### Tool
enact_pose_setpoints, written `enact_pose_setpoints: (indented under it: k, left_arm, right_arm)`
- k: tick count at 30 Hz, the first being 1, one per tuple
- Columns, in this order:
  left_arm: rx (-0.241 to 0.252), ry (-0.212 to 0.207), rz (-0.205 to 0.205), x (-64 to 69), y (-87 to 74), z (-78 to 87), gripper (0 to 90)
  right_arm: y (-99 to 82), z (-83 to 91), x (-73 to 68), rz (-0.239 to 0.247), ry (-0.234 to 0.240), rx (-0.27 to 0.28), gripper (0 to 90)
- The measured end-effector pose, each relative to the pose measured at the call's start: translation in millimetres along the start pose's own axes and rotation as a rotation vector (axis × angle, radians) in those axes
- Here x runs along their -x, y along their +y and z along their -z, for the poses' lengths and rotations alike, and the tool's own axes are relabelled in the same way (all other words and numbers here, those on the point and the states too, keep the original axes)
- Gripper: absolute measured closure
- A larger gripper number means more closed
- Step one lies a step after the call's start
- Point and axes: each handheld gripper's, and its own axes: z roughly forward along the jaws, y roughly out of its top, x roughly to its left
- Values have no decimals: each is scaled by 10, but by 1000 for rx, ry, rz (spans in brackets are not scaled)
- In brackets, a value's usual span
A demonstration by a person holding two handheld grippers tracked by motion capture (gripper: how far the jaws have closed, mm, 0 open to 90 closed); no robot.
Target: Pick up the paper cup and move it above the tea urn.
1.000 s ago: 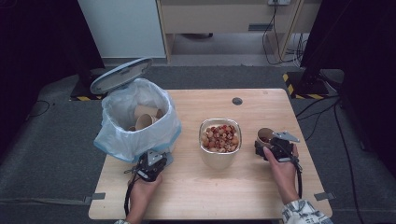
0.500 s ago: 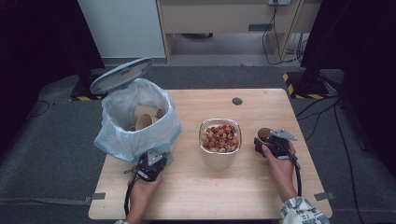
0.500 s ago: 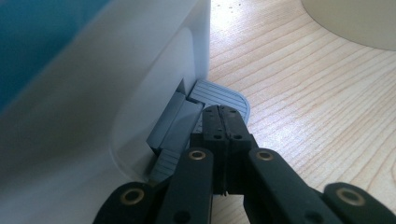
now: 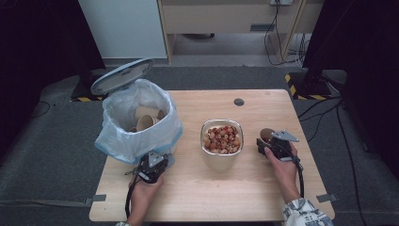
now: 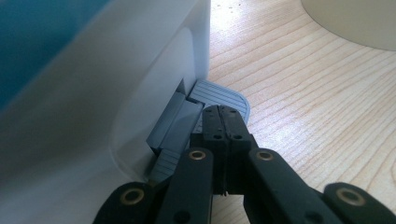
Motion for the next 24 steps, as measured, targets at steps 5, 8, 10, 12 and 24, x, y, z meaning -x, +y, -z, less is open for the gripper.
enact_pose_setpoints:
  k: [5,8,10,12,24]
  left_arm:
    - [0,0,1,0,0,0,894]
    - [0,0,1,0,0,0,894]
    - [0,0,1,0,0,0,894]
    - [0,0,1,0,0,0,894]
    - [0,0,0,-1,0,0,894]
  right_arm:
    - [85,94,26,13,21,23,309]
    - [165,174,48,27,36,34,311]
    - [206,213,66,37,38,34,311]
    - [253,251,96,47,41,34,311]
    - [473,384,280,50,51,19,312]
